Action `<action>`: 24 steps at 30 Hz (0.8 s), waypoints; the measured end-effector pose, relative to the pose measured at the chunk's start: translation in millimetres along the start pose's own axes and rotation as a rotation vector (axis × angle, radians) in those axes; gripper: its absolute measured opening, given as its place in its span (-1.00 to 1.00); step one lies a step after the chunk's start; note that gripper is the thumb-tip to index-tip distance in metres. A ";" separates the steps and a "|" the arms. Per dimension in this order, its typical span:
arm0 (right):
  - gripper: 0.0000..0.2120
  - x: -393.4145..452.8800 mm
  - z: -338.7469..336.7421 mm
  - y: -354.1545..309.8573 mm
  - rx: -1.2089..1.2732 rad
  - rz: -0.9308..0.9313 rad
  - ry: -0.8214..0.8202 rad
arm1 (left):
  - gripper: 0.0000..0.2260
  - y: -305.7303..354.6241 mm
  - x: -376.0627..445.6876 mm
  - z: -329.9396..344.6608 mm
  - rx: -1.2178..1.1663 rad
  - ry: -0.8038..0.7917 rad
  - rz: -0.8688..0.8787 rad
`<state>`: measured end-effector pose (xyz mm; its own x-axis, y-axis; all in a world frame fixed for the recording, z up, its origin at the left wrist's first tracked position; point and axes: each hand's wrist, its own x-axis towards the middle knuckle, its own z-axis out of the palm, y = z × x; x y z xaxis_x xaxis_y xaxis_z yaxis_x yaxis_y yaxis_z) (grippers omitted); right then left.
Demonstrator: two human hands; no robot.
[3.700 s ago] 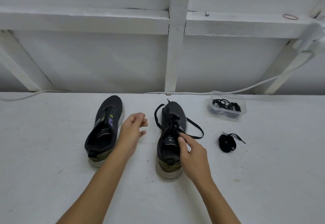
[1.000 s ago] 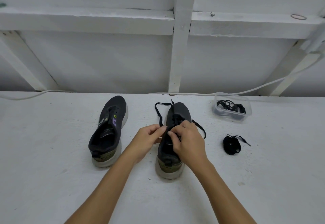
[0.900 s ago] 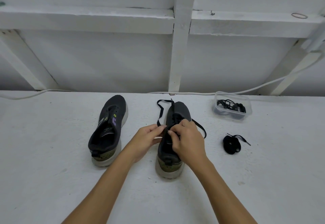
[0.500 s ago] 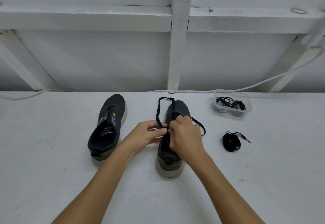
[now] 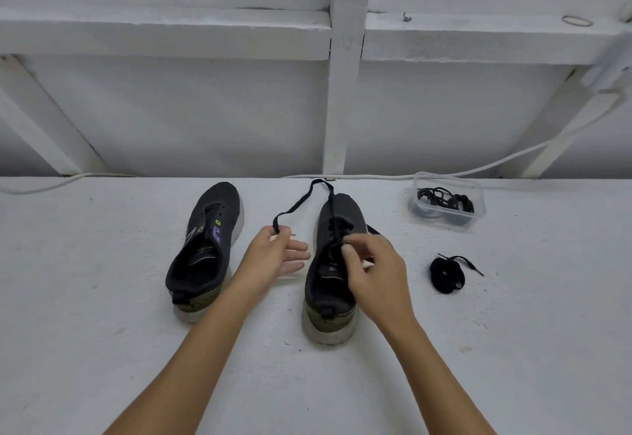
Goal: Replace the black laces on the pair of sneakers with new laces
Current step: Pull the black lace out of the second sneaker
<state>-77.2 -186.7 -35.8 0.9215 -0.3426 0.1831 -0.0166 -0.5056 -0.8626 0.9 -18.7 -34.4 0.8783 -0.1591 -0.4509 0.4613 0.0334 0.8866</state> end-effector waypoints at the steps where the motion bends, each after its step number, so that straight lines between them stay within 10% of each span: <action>1: -0.91 -2.5 -6.9 1.0 0.053 0.111 0.004 | -0.71 -0.9 -4.8 2.1 0.055 0.016 0.001; 5: -0.85 -6.4 -23.1 2.7 0.187 0.359 -0.218 | -0.51 -19.7 -30.3 11.6 0.334 0.005 0.170; 12: -0.92 14.2 -28.0 -3.3 0.158 0.352 -0.363 | -0.87 -37.3 -34.6 17.1 0.602 0.122 0.597; 20: -0.89 29.6 -9.6 -4.6 -0.155 0.079 -0.285 | -0.92 -37.2 -26.8 9.7 0.677 0.237 0.645; 24: -0.86 26.1 -6.6 0.3 0.022 0.268 -0.338 | -0.77 -35.0 -26.7 7.5 0.636 0.155 0.607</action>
<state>-55.8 -201.0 -28.2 0.9610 -0.1794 -0.2106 -0.2680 -0.4155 -0.8692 -39.6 -23.0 -52.6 0.9769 -0.1550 0.1472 -0.2056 -0.4925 0.8457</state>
